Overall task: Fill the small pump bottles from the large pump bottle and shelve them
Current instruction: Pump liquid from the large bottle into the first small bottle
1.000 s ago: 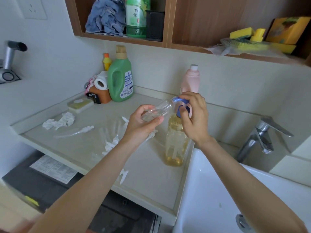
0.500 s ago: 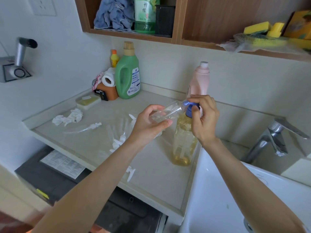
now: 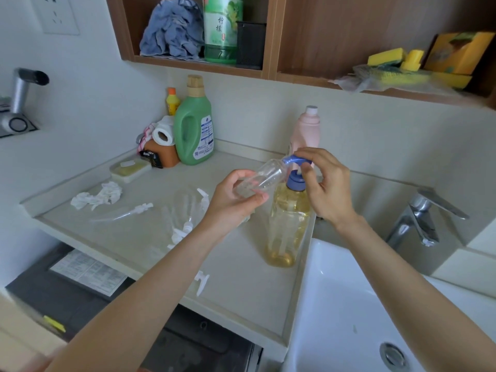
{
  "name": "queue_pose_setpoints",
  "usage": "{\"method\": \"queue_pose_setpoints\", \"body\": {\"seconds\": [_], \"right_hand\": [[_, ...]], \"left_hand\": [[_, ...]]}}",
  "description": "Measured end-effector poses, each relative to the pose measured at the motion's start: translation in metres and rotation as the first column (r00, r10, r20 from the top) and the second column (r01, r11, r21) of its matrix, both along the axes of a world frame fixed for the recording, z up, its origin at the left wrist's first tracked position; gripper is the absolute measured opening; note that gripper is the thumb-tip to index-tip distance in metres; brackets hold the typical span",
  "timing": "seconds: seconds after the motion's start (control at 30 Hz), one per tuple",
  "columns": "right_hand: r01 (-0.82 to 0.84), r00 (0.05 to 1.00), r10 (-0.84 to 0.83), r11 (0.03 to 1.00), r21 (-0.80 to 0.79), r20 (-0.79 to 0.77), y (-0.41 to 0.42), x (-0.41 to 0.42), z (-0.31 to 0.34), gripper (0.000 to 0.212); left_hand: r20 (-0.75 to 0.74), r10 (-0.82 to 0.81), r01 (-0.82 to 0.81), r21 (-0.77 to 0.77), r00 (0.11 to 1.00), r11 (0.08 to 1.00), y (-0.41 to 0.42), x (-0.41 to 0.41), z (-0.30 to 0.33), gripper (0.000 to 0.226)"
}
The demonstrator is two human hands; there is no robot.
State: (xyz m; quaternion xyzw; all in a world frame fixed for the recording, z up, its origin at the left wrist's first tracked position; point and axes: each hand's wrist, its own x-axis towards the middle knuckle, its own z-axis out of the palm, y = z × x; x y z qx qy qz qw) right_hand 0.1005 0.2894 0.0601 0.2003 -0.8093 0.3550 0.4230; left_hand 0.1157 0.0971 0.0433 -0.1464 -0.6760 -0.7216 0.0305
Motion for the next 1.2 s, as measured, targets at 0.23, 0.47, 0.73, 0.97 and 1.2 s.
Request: {"method": "queue_pose_setpoints", "body": {"seconds": [0.23, 0.47, 0.73, 0.97, 1.2], "right_hand": [[0.044, 0.997, -0.052, 0.988, -0.147, -0.049, -0.023, 0.003, -0.025, 0.033], [0.124, 0.986, -0.139, 0.980, -0.154, -0.091, -0.032, -0.004, -0.040, 0.032], [0.054, 0.997, -0.059, 0.994, -0.096, -0.047, -0.022, 0.009, -0.007, 0.031], [0.016, 1.000, -0.014, 0.995, -0.098, 0.017, -0.015, 0.005, -0.009, 0.038], [0.091, 0.993, -0.103, 0.976, -0.199, -0.050, -0.027, -0.002, -0.018, 0.031]], "left_hand": [[0.021, -0.008, 0.008, 0.016, 1.000, 1.000, 0.000, 0.003, -0.002, 0.035], [0.043, 0.034, -0.031, -0.072, 0.998, 0.997, -0.005, 0.001, -0.006, 0.034], [0.011, 0.047, -0.046, -0.066, 0.999, 0.997, -0.002, 0.008, 0.001, 0.041], [0.031, 0.047, -0.046, -0.012, 0.998, 0.999, 0.003, 0.010, 0.000, 0.033], [0.083, 0.077, -0.077, -0.003, 0.994, 0.997, 0.007, 0.010, -0.008, 0.038]]}}
